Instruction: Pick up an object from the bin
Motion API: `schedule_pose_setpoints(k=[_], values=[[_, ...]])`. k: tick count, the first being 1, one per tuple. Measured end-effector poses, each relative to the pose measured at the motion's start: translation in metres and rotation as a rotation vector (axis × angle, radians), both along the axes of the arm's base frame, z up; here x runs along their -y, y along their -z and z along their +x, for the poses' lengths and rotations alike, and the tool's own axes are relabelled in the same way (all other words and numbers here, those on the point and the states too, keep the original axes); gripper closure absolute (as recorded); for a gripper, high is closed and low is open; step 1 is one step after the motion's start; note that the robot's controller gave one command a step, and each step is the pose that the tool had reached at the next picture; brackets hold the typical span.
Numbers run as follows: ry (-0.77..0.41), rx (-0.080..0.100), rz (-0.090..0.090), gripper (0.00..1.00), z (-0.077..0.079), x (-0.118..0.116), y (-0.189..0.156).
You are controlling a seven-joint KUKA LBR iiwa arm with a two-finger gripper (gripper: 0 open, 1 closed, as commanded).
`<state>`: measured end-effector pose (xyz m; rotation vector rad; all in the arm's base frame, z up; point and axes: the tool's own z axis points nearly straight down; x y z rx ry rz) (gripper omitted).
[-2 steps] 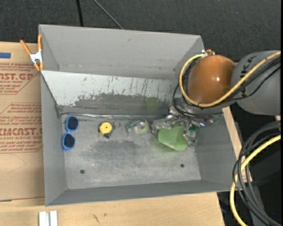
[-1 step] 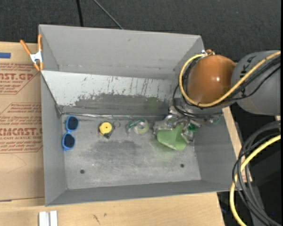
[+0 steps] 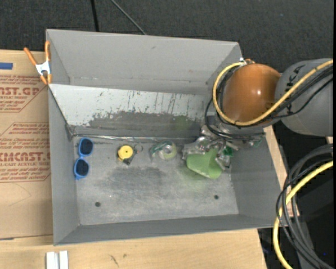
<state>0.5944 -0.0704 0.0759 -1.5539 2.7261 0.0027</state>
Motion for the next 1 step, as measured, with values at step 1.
schedule_pose_setpoints(k=[1], values=[[0.001,0.005,-0.002,1.0,0.0016,-0.0012,-0.0611]])
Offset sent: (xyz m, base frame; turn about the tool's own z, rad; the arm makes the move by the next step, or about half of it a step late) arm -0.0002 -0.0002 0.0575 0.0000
